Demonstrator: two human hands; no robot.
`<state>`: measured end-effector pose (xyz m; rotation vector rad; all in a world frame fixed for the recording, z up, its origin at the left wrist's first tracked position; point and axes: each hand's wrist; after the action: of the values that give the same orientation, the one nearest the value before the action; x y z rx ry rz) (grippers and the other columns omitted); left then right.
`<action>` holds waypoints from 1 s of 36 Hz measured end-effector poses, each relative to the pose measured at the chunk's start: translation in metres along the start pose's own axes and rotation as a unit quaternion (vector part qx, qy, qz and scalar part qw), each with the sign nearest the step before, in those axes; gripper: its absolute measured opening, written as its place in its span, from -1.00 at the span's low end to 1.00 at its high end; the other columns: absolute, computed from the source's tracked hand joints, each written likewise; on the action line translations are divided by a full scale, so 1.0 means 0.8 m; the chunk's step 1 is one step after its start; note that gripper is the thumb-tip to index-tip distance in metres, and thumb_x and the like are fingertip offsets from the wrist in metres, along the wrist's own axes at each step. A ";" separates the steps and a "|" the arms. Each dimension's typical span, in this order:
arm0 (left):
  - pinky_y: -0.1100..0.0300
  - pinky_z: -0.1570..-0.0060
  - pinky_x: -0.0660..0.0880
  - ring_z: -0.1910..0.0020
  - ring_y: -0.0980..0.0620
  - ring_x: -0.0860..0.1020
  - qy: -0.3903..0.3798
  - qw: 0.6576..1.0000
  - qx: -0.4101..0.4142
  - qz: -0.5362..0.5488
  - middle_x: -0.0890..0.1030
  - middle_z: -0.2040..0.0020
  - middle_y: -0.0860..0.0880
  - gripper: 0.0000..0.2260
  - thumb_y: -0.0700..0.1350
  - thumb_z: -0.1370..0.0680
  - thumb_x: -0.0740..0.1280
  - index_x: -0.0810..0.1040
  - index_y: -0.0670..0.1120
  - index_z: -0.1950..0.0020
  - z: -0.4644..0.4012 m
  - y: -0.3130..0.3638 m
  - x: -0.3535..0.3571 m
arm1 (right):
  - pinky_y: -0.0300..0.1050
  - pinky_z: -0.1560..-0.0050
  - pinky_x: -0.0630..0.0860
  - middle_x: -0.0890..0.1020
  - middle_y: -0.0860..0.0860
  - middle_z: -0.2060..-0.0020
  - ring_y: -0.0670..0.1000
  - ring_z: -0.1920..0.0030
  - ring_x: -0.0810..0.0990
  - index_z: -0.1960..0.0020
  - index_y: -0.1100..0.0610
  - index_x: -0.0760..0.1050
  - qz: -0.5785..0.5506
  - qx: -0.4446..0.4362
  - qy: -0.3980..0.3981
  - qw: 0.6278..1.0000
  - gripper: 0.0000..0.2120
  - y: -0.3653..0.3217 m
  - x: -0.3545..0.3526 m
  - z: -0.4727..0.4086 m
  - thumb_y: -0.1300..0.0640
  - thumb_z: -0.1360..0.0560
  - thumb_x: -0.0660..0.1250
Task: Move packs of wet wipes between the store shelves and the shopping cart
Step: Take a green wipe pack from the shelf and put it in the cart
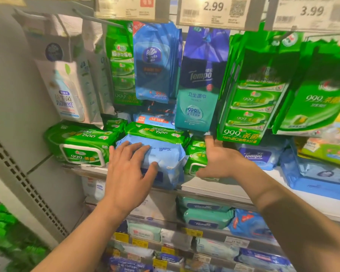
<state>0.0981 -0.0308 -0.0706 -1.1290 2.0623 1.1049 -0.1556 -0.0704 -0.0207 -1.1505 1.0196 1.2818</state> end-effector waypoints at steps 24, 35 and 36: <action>0.54 -0.27 0.13 -0.32 0.40 0.28 -0.006 0.960 -0.128 0.249 0.40 -0.31 0.26 -0.45 0.36 -0.40 0.17 0.39 0.22 -0.35 0.086 0.103 0.002 | 0.09 -0.43 0.32 0.46 -0.02 -0.37 0.11 -0.40 0.40 -0.55 -0.11 0.15 -0.246 0.045 0.171 0.953 0.10 0.013 0.006 0.147 -0.33 -0.14 0.56; -0.26 -0.44 0.30 -0.41 -0.12 0.46 -0.124 0.731 -0.205 0.639 0.48 -0.45 -0.11 -0.08 0.40 -0.36 0.44 0.26 -0.02 -0.56 0.143 0.137 -0.016 | 0.01 0.15 0.65 0.75 0.12 0.06 0.15 0.11 0.75 -0.21 0.15 0.54 -0.675 -0.091 -0.045 0.731 -0.36 -0.018 0.022 0.212 0.20 -0.15 0.61; -0.28 -0.43 0.29 -0.42 -0.17 0.46 -0.136 0.720 -0.200 0.651 0.49 -0.43 -0.14 -0.12 0.38 -0.39 0.42 0.27 -0.05 -0.56 0.150 0.135 -0.021 | -0.01 0.18 0.65 0.75 0.14 0.05 0.16 0.12 0.74 -0.20 0.17 0.55 -0.683 -0.097 -0.061 0.721 -0.39 -0.025 0.025 0.215 0.21 -0.17 0.60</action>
<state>0.0219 0.1124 -0.0770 0.6459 2.2925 2.2089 -0.1450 0.1033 -0.0110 -1.4531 -0.2345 0.2011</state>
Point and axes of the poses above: each hand's wrist, its own z-axis away from the middle knuckle, its own x-axis out of the palm, y = z × x
